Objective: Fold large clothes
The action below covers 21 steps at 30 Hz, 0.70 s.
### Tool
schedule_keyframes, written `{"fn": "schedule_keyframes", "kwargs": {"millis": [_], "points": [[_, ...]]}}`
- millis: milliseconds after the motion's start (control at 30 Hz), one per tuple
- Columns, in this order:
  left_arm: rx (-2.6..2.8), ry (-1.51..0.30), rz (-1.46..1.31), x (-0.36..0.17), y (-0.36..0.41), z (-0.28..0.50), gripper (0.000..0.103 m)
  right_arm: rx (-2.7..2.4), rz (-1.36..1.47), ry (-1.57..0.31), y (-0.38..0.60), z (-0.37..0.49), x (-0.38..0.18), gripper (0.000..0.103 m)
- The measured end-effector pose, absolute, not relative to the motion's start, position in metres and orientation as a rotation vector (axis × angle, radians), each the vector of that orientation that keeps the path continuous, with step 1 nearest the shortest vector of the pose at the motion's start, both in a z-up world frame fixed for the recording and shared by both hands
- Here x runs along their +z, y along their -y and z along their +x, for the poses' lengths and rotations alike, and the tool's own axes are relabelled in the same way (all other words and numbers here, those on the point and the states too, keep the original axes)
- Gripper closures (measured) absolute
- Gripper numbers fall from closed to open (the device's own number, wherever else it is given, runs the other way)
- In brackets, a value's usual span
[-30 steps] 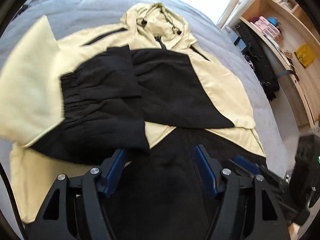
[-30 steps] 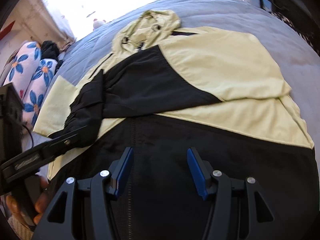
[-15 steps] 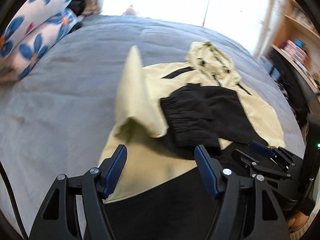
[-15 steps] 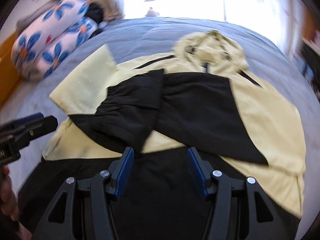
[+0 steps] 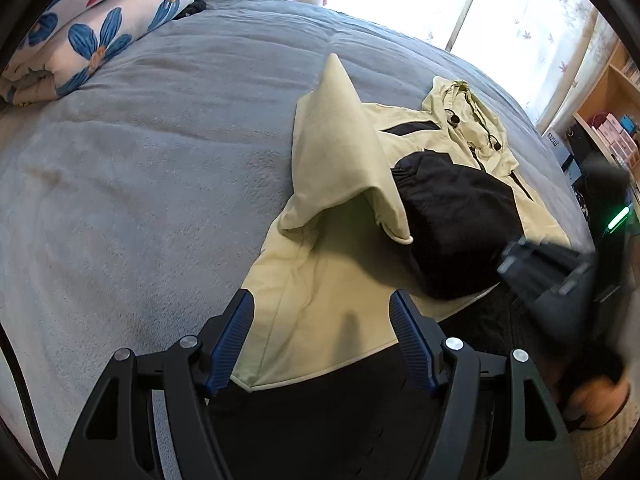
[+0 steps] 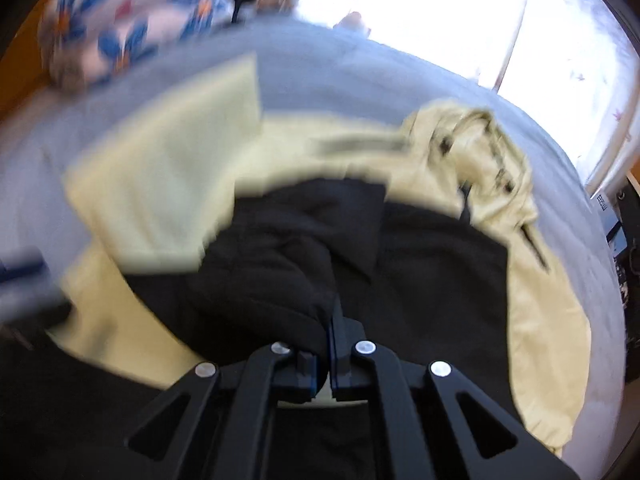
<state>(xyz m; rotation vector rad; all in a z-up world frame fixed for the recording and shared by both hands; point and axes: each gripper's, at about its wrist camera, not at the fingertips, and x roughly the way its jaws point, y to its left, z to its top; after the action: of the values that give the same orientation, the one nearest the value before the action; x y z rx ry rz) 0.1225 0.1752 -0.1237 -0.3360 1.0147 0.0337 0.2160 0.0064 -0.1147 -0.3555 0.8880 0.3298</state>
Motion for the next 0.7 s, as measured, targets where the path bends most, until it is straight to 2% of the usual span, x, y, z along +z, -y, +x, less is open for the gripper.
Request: {"fn": "schedule_keyframes", "kwargs": {"millis": [167,233,333,433,500,567,600,700], "points": [[0.02,-1.009,-0.345,-0.124,-0.175,0.121,0.034,0.213,-0.042,-0.725,0.069,0.218,-0.037,0.1],[0.014,-1.012,-0.349,-0.126,-0.175,0.121,0.034,0.112,0.057,-0.723,0.114,0.216,-0.032,0.1],[0.0,-1.025,-0.352,-0.131,-0.173,0.121,0.034,-0.024,0.096,-0.81,0.167,0.21,-0.055,0.099],[-0.008,-1.04,-0.345,-0.135,-0.169,0.123,0.034,-0.02,0.166,-1.06,0.21,0.202,-0.107,0.095],[-0.013,-1.047,-0.337,-0.136,-0.166,0.125,0.034,-0.024,0.177,-1.123,0.228,0.192,-0.124,0.094],[-0.014,-1.049,-0.318,-0.134,-0.163,0.128,0.034,-0.031,0.178,-1.123,0.241,0.182,-0.124,0.079],[-0.013,-1.048,-0.306,-0.133,-0.163,0.13,0.034,-0.034,0.18,-1.112,0.245,0.181,-0.121,0.076],[-0.027,-1.06,-0.25,-0.13,-0.158,0.146,0.034,-0.024,0.221,-1.055,0.259,0.185,-0.107,0.056]]}}
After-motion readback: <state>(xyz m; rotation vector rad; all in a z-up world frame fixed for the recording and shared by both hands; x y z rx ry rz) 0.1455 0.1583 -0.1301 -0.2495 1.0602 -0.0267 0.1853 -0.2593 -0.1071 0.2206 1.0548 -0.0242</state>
